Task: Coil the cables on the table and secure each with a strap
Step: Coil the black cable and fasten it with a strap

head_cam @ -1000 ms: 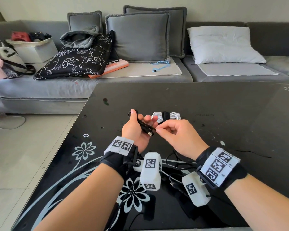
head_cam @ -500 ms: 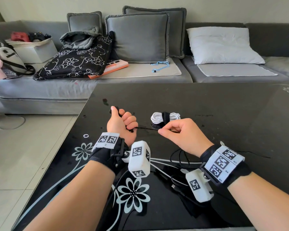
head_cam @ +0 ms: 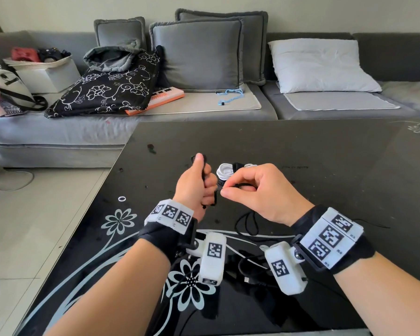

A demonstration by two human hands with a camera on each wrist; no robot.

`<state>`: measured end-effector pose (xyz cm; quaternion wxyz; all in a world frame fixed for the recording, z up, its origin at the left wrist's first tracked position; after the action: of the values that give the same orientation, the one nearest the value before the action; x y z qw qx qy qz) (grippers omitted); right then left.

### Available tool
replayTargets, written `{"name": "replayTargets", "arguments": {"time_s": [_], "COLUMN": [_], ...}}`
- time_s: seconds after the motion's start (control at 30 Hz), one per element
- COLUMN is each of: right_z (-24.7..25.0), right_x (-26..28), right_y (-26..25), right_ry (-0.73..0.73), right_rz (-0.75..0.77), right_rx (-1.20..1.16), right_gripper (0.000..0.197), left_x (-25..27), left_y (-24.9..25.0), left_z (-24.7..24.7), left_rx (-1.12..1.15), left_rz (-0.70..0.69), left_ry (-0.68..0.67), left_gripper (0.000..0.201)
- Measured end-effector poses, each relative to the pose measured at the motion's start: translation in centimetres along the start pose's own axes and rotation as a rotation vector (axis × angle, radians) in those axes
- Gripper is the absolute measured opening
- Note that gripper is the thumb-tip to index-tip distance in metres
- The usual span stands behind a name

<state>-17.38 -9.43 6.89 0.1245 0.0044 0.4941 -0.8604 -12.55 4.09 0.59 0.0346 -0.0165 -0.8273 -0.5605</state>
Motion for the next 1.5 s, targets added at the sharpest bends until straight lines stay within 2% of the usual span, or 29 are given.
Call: {"name": "replayTargets", "arguments": {"time_s": [0.13,0.2,0.3,0.47,0.6,0.77,0.9,1.03,1.3,1.43,1.5], "right_z": [0.4,0.6,0.7,0.9,1.0,1.3,1.4,1.7,2.5,2.7,2.8], "right_x": [-0.1,-0.1,-0.1,-0.9,-0.9,-0.9,-0.9,-1.0,-1.2,-1.4,-1.4], "right_y": [0.5,0.8,1.4,2.7,2.9,3.1,2.9,3.0,3.4,3.8,3.8], "right_ry": [0.015,0.01,0.02,0.099,0.09,0.066,0.08,0.116,0.179,0.176,0.177], "right_rz": [-0.011,-0.025,-0.06,-0.083,-0.099,-0.141,-0.113,-0.11,-0.095,-0.101,-0.108], "right_rx": [-0.013,-0.059,-0.087,-0.03,-0.007,0.079,0.058,0.016,-0.096,-0.094,-0.077], "right_gripper": [0.01,0.014,0.014,0.011,0.008,0.003,0.004,0.001,0.022,0.016,0.02], "left_x": [0.9,1.1,1.3,1.6,1.7,2.1,2.1,2.4,2.9,2.9,2.9], "left_y": [-1.1,-1.5,-1.8,-2.1,-2.2,-2.3,-2.2,-2.5,-2.6,-2.2,-2.0], "left_z": [-1.5,-1.9,-2.4,-3.0,-3.1,-3.1,-3.1,-3.3,-4.0,-4.2,-4.2], "left_rx": [-0.33,-0.398,-0.439,-0.353,-0.24,-0.191,-0.27,-0.287,-0.352,-0.322,-0.324], "left_rz": [-0.029,-0.039,-0.04,-0.029,0.014,0.149,0.149,0.178,0.196,0.146,0.113], "left_ry": [-0.16,-0.221,-0.284,-0.334,-0.351,-0.355,-0.399,-0.41,-0.501,-0.59,-0.614], "left_gripper": [0.049,0.061,0.064,0.049,0.039,0.041,0.042,0.054,0.065,0.048,0.039]}}
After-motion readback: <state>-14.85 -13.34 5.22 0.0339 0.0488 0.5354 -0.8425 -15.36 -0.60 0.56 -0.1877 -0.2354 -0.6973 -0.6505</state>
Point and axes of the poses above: each hand's wrist, its own x-axis away from the middle knuckle, its own z-axis out of the back of the hand, y = z × x, the point moved 6 cm from there along -x, towards the middle knuckle, and after that the axes turned 12 degrees about -z, right-handed, at the moved point
